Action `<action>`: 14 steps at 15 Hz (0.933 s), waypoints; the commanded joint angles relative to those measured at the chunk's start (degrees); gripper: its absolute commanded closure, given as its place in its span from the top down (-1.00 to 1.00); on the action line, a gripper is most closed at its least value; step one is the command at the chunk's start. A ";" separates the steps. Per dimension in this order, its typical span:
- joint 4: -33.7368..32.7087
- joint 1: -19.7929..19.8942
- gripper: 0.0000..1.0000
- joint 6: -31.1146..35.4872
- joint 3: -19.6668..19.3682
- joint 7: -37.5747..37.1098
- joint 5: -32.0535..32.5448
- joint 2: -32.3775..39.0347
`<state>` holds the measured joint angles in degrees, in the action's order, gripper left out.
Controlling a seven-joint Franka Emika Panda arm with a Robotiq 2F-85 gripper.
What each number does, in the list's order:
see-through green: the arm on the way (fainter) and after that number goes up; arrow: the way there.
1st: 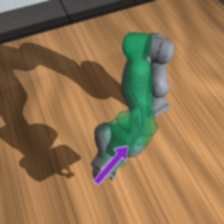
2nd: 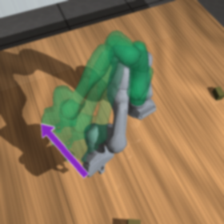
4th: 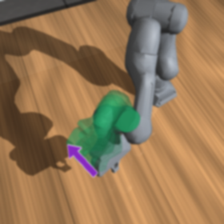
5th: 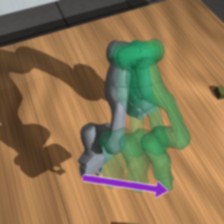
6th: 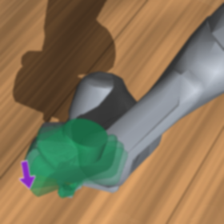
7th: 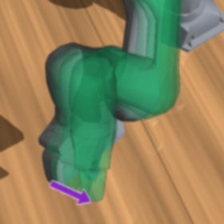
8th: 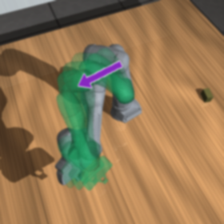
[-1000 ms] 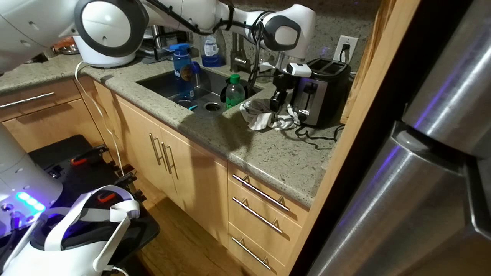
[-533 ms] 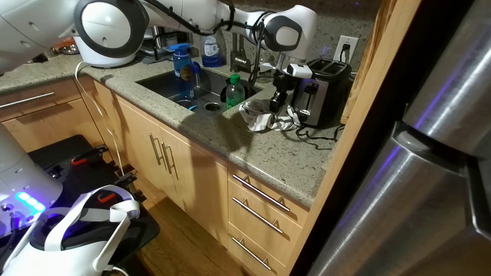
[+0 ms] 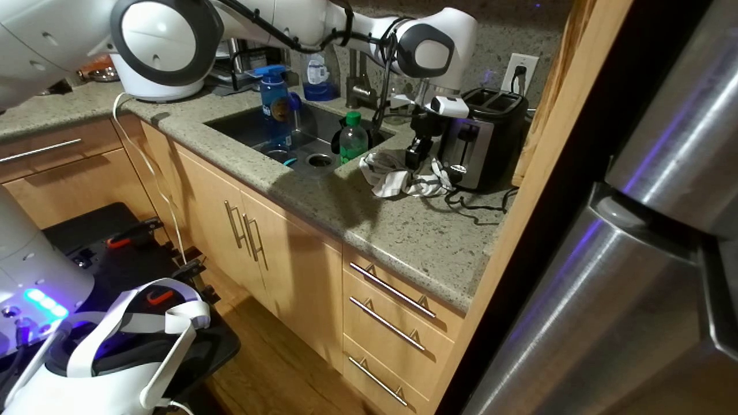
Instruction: Use the cloth to wipe the right side of the counter
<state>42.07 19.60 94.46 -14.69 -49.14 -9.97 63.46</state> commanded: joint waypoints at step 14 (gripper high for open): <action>19.79 -7.03 -0.93 9.95 -0.94 1.39 9.15 -8.00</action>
<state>51.88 15.11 100.90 -15.20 -48.63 -2.53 58.53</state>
